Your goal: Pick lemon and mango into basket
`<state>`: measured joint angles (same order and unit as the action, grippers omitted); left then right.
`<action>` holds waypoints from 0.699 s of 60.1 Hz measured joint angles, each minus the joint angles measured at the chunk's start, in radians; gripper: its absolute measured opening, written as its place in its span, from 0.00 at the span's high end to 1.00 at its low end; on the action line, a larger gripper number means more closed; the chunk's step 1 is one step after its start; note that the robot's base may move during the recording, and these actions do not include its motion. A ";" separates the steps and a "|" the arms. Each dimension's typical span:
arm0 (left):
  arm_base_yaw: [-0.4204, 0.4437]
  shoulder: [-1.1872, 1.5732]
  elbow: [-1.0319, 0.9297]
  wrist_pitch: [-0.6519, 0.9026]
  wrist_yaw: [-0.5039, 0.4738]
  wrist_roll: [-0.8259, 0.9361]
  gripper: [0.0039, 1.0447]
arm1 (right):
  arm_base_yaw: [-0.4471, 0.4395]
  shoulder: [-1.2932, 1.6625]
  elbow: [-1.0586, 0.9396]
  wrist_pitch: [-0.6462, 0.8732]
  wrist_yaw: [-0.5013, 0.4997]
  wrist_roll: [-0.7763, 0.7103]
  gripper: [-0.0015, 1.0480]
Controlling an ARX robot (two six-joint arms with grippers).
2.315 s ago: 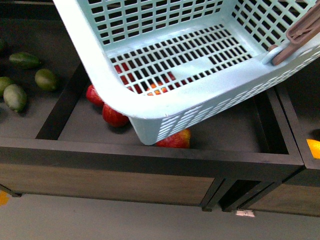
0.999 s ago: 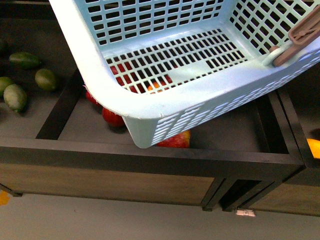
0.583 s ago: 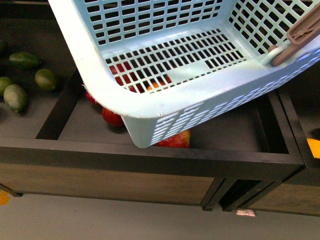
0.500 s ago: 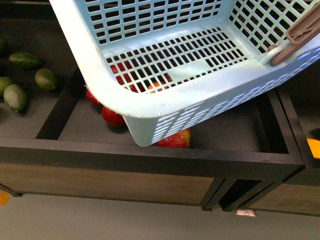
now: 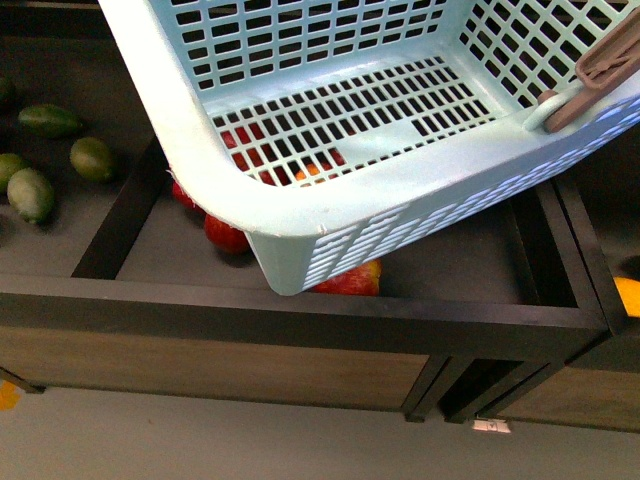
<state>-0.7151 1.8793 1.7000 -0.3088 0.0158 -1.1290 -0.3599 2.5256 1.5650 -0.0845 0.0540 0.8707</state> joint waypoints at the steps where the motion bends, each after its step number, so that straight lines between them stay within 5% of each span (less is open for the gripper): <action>1: 0.000 0.000 0.000 0.000 0.000 0.000 0.96 | 0.000 0.007 0.015 -0.009 0.002 0.002 0.08; 30: 0.000 0.000 0.000 0.000 0.000 0.000 0.96 | 0.011 0.192 0.325 -0.217 0.062 -0.050 0.09; 42: 0.000 0.000 0.000 0.000 0.000 0.000 0.96 | 0.019 0.197 0.310 -0.203 0.057 -0.080 0.35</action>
<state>-0.7151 1.8793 1.7000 -0.3088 0.0154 -1.1286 -0.3412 2.7228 1.8748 -0.2878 0.1108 0.7906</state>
